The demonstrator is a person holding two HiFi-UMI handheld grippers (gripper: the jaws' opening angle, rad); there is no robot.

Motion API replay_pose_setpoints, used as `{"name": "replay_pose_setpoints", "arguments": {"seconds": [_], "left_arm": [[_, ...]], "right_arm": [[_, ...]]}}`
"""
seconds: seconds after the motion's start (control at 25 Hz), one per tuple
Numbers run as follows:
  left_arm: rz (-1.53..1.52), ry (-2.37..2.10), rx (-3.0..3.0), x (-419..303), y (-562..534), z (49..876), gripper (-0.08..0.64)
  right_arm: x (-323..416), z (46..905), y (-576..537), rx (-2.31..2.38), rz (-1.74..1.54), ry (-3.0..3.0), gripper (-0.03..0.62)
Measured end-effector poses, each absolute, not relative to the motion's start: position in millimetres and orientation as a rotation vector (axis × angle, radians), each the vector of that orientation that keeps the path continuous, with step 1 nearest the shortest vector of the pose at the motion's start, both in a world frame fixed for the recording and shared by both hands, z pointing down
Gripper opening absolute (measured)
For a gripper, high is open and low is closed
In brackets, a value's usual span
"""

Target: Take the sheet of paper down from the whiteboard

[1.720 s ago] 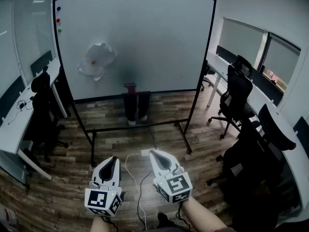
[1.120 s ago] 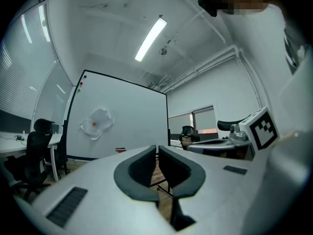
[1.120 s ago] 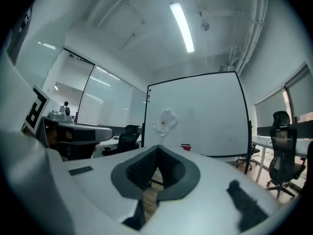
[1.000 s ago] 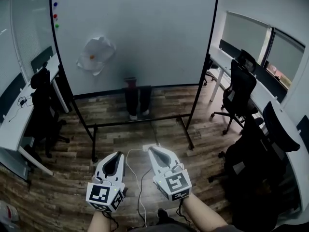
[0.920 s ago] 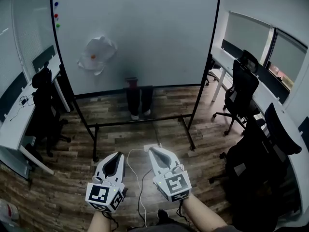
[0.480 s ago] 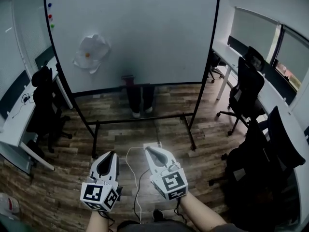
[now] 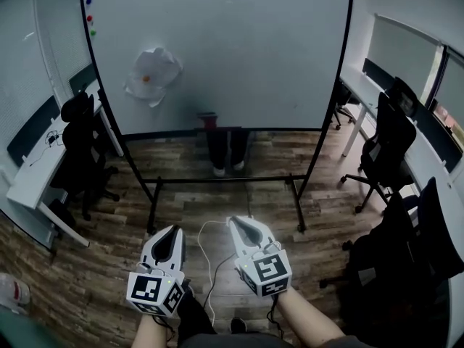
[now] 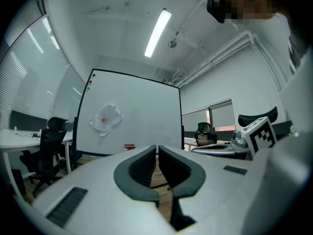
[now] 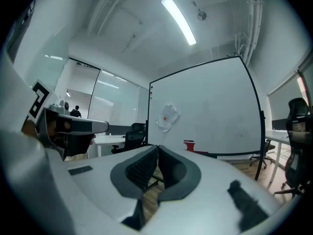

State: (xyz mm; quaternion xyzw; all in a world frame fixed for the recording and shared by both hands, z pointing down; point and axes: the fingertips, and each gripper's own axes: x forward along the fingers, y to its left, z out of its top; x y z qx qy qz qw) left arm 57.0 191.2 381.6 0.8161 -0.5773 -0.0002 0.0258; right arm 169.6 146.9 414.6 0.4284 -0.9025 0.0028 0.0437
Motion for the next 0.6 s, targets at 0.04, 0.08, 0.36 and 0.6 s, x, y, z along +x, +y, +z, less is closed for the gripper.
{"name": "replay_pose_setpoints", "arguments": {"seconds": [0.04,0.08,0.36,0.6], "left_arm": [[-0.003,-1.784,2.521,54,187,383,0.028],[-0.005,-1.782,2.521,51,183,384,0.028],[-0.022,-1.740,2.531,24,136,390,0.028],[-0.017,-1.707,2.559,-9,80,390,0.028]], "right_arm": [[168,415,143,1.313,0.016,-2.761,0.023],[166,415,140,1.316,0.021,-2.761,0.023],[145,423,102,1.339,0.024,-2.719,0.023],[119,422,48,1.394,0.043,-2.695,0.023]]}}
